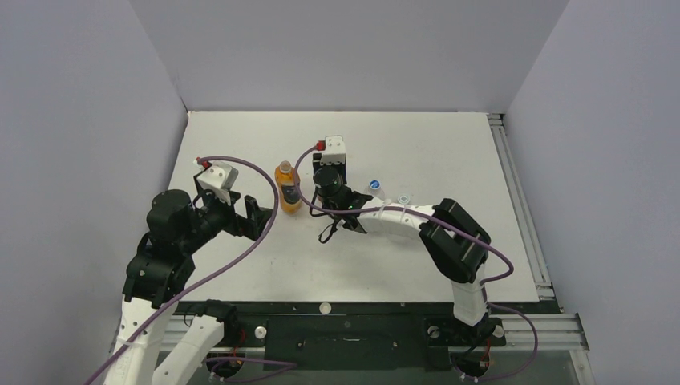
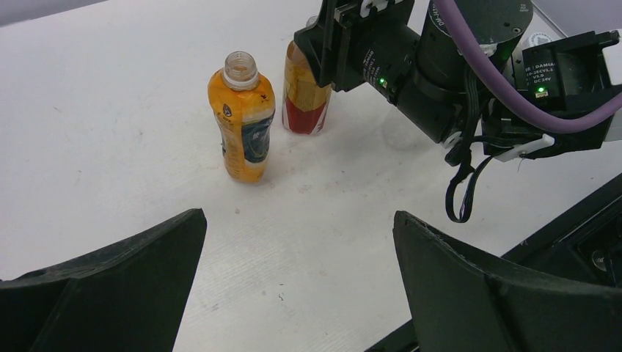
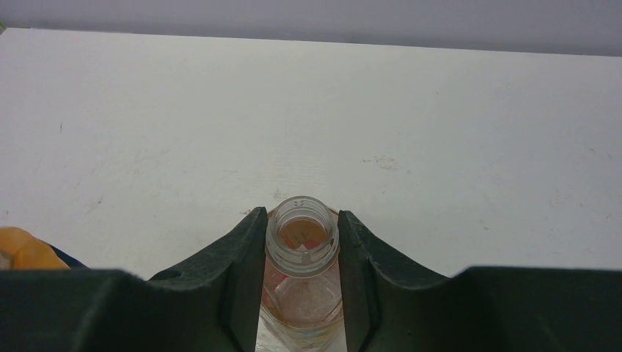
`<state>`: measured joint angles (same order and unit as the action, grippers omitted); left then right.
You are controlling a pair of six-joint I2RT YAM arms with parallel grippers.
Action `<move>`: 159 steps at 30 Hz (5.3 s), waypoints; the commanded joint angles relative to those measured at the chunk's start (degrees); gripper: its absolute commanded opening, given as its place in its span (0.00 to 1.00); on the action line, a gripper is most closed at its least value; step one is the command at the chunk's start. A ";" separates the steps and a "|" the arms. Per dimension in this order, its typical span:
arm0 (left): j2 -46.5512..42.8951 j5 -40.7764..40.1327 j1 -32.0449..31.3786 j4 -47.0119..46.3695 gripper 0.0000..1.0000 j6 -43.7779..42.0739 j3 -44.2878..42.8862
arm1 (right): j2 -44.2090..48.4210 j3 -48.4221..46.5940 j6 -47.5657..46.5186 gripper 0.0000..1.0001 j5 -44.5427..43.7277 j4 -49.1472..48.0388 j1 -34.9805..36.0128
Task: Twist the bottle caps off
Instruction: Place the plastic bottle at the center of the board, then pick up the plastic bottle at the center of the board, then unscrew the bottle cap from the plastic bottle.
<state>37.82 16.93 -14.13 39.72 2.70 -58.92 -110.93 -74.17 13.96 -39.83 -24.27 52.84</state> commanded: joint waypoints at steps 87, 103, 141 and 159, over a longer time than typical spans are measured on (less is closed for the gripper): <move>8.55 2.95 0.34 12.56 0.97 -2.37 -12.03 | 30.10 7.80 3.95 0.38 14.47 44.84 -7.14; -2.87 24.10 0.32 5.23 0.96 -4.24 -3.09 | 38.45 0.76 6.49 0.12 17.54 49.62 5.67; -8.04 42.92 0.26 -0.99 0.73 -5.67 0.58 | 39.86 -10.30 3.48 0.12 49.42 35.16 19.25; -6.31 41.85 0.26 -0.86 0.32 -6.45 -0.39 | 36.52 -18.21 1.93 0.09 51.21 39.11 18.36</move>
<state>30.24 58.22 -14.04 40.45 -4.73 -57.36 -73.54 -88.18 16.01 10.20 18.06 71.59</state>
